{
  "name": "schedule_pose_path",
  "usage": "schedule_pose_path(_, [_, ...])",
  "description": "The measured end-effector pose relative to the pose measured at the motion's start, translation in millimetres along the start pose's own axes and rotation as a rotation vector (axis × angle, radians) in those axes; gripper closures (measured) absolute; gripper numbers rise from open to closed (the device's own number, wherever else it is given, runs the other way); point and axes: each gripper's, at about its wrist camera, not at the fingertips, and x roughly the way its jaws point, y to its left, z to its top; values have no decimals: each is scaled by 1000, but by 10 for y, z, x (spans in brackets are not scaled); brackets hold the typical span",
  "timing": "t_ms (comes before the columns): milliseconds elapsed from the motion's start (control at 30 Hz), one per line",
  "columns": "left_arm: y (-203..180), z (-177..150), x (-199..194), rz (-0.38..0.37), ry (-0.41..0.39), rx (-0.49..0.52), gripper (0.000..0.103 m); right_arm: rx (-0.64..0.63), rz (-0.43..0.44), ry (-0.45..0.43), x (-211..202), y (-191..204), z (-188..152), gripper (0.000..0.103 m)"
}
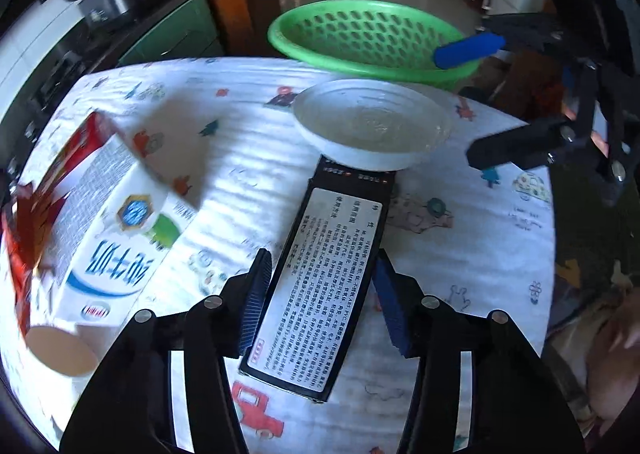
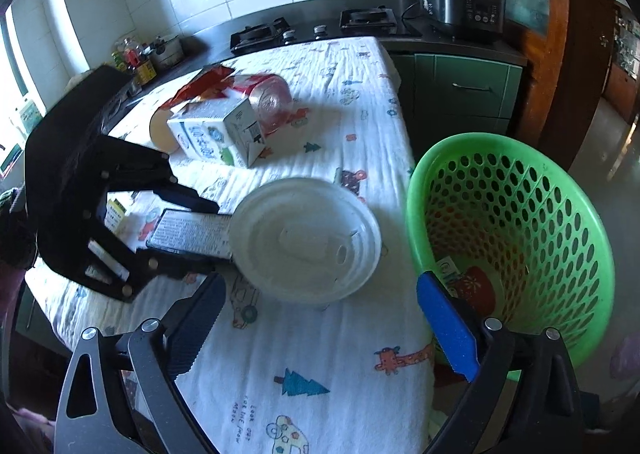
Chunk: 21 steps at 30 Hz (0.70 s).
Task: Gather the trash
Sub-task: 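Grasp the black-and-white box with the left gripper while the right gripper holds the lid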
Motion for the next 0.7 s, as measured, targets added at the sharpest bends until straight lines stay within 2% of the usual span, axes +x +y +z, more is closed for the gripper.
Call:
schedule_pose_path(167, [20, -125, -124, 46, 23, -62, 57, 2, -1, 18, 108, 12, -13, 8])
schedule_pose_path(367, [142, -298, -363, 75, 5, -144, 58, -3, 14, 45, 304, 68, 30, 7])
schedule_pose_path(567, [322, -464, -570, 77, -38, -241, 58, -54, -35, 59, 498, 178, 120, 7])
schedule_pose_path(700, [369, -522, -602, 85, -48, -266, 58, -61, -52, 60, 602, 198, 187, 7])
